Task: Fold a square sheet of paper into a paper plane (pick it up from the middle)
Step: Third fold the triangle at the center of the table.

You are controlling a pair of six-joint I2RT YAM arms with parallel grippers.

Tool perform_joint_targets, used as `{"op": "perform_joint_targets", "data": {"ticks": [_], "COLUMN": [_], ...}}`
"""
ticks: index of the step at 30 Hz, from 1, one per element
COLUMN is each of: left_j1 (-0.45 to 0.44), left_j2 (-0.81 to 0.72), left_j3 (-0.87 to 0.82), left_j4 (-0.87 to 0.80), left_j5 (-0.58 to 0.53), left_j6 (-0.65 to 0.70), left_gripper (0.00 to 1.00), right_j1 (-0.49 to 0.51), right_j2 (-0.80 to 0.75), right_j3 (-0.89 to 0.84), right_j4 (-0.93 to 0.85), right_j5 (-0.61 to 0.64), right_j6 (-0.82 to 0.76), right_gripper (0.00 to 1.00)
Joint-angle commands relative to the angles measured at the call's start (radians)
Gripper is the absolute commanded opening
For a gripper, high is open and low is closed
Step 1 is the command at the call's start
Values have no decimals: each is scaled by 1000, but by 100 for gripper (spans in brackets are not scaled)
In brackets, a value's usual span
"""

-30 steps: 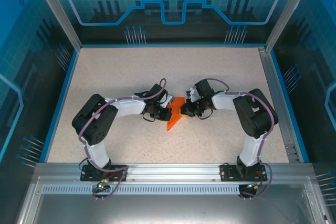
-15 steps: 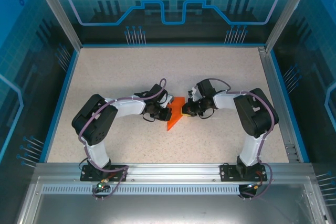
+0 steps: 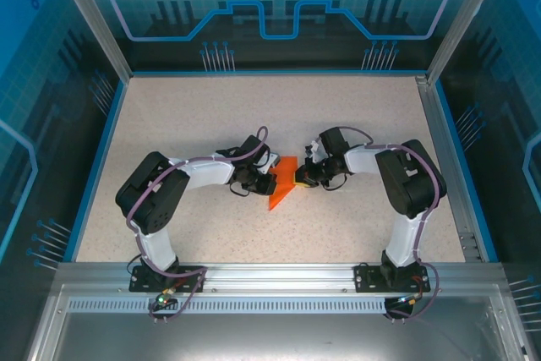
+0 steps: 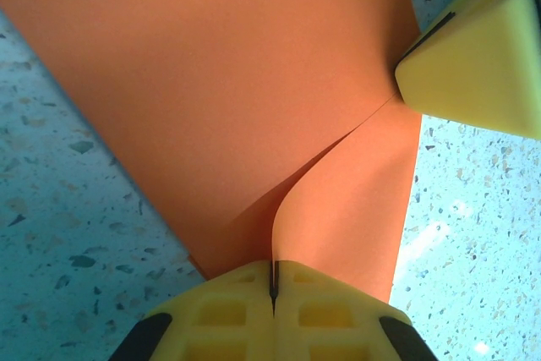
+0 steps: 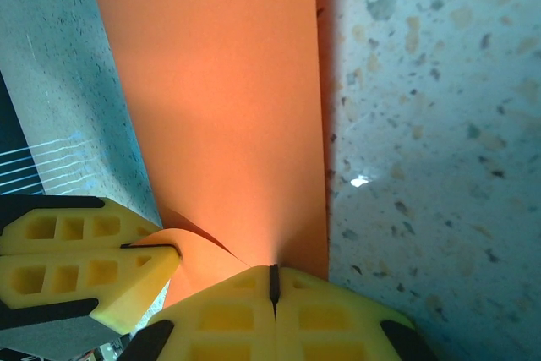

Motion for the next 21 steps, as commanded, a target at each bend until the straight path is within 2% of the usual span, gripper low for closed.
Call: {"op": "perform_joint_targets", "data": {"ticks": [1, 7, 12, 16, 21], "left_j1": [6, 7, 5, 6, 5], "left_j2": [9, 9, 8, 3, -2], "left_j3": [-26, -28, -30, -28, -27], "left_j4": [-56, -53, -54, -55, -62], "left_j5": [-58, -59, -59, -59, -63], "left_j6": [32, 28, 32, 33, 34], "left_gripper": [5, 5, 5, 5, 6], "right_j1": [19, 68, 121, 122, 123], "right_j2": [-41, -102, -47, -3, 27], "right_j3": [1, -7, -4, -18, -16], "right_j4": [-68, -35, 6, 45, 3], "right_j5": [50, 34, 54, 65, 103], "right_j6": [-13, 33, 70, 87, 68], "right_gripper": [0, 0, 0, 0, 0]}}
